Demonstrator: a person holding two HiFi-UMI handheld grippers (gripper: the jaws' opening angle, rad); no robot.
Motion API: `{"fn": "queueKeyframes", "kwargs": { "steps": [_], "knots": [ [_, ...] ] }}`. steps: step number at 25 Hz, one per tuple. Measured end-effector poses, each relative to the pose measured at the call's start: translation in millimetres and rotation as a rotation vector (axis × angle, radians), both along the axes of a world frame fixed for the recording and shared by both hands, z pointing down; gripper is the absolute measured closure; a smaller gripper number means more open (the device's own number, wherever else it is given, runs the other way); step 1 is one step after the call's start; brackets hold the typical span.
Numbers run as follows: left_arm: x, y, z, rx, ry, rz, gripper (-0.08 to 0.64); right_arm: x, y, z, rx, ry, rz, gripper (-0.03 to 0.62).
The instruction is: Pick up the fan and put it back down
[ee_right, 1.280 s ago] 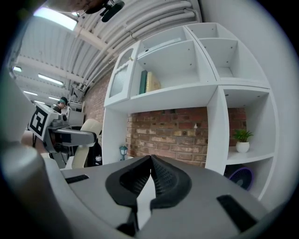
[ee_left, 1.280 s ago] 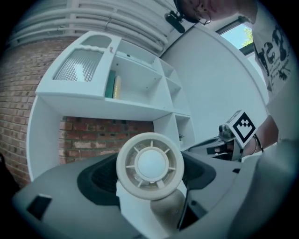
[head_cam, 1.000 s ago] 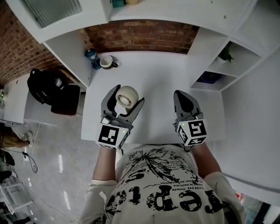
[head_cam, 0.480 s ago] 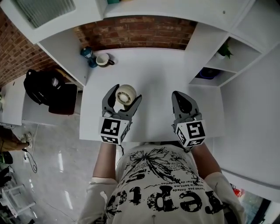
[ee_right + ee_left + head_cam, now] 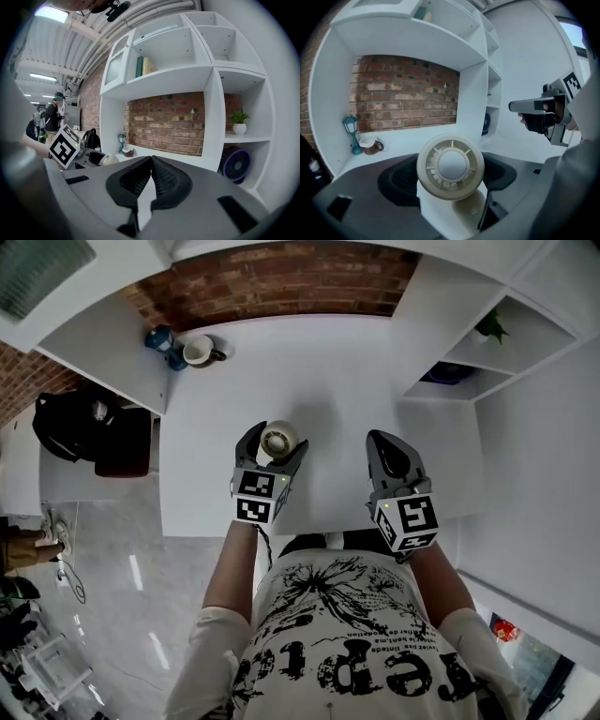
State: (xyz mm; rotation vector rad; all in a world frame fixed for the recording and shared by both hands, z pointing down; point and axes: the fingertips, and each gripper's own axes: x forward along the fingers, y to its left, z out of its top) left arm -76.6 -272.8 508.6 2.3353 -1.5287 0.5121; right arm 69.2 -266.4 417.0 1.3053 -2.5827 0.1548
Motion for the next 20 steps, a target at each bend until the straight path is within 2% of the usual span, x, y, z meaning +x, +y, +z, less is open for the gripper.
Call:
{"fn": "queueKeyframes", "kwargs": {
  "steps": [11,20],
  "knots": [
    [31,-30,101,-0.271,-0.062,0.015,0.170,8,-20,47,-0.088,0.019,-0.013,0.577],
    [58,-45,149,-0.408,-0.088,0.026,0.170,34,-46,63,-0.120,0.029,-0.009,0.577]
  ]
}}
